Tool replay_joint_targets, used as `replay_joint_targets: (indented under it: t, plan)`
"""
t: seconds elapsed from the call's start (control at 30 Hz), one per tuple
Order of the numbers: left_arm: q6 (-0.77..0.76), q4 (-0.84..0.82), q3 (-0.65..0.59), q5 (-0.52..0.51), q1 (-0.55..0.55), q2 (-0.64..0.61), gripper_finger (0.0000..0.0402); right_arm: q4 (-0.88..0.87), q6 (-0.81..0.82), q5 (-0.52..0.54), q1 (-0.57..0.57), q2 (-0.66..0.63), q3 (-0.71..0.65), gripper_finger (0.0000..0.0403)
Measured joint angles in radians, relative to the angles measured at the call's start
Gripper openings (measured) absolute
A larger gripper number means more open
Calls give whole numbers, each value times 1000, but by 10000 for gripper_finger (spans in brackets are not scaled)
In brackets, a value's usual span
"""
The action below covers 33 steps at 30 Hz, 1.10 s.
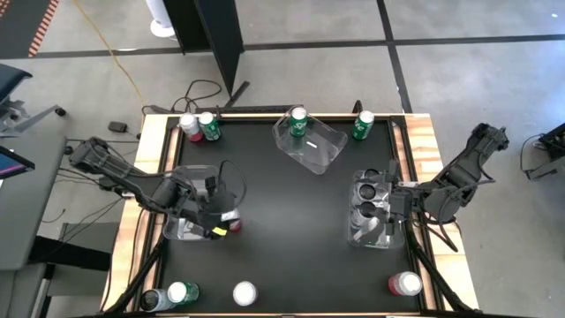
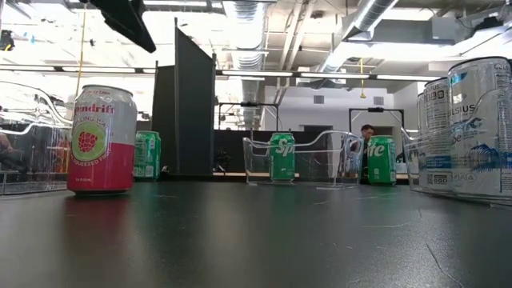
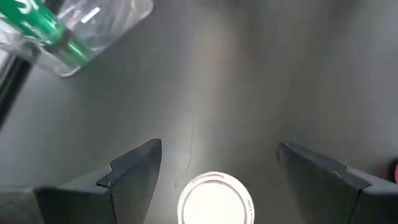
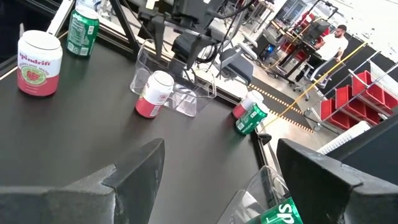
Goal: Sort soda cans
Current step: Put the middle left pink white soda can into the left transparent bin
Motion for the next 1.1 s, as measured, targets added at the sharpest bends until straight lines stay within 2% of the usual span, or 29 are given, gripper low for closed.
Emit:
replay_joint_targets:
  t: [0.07, 0.2, 0.3, 0.43, 1.1]
  plan:
    - [-31, -14, 0, 19, 1, -20, 313, 0, 0, 0, 0, 0, 0, 329]
    - [-142, -126, -4, 126, 0, -6, 313, 0, 0, 0, 0, 0, 0, 329]
    - [-184, -171, -38, 131, 1, 25, 313, 0, 0, 0, 0, 0, 0, 329]
    - [-170, -120, -65, 130, 0, 24, 313, 0, 5, 0, 0, 0, 0, 329]
    - [-137, -85, -65, 132, 1, 23, 313, 0, 8, 0, 0, 0, 0, 329]
